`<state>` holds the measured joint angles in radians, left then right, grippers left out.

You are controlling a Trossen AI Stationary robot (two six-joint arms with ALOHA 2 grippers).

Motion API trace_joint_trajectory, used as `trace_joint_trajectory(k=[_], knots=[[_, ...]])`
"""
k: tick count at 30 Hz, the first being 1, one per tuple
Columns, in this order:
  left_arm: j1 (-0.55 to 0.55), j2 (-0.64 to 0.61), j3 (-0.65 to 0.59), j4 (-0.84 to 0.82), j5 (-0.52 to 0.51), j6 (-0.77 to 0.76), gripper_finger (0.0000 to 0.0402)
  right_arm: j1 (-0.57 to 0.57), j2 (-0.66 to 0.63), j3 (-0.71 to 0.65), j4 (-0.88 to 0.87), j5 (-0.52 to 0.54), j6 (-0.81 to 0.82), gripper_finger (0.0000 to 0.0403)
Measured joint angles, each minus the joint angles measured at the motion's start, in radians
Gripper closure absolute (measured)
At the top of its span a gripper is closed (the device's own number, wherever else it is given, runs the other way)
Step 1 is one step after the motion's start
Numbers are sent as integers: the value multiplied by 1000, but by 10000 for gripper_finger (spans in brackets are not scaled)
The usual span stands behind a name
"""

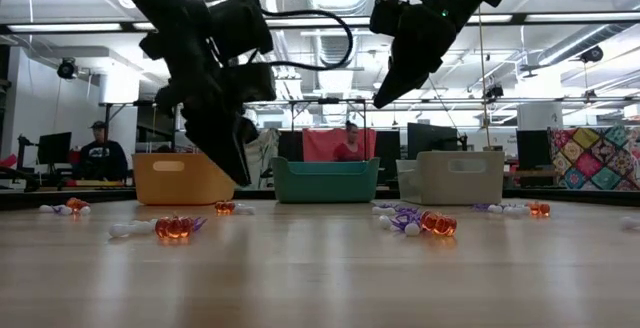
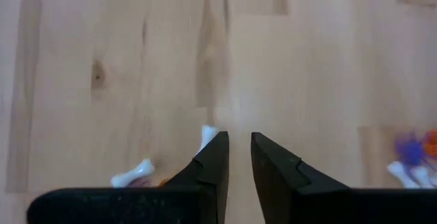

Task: Sort Halloween decoration
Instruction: Put the white bone toy into the yellow bin

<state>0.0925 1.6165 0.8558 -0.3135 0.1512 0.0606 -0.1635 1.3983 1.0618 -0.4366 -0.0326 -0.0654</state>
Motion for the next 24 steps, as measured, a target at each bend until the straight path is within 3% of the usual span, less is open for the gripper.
trace_joint_trajectory(k=[7, 24], knots=[[-2, 22, 0, -1, -152, -7, 325, 0, 0, 0, 0, 0, 6, 330], [-26, 23, 0, 8, -117, -29, 322, 0, 0, 0, 0, 0, 20, 330]])
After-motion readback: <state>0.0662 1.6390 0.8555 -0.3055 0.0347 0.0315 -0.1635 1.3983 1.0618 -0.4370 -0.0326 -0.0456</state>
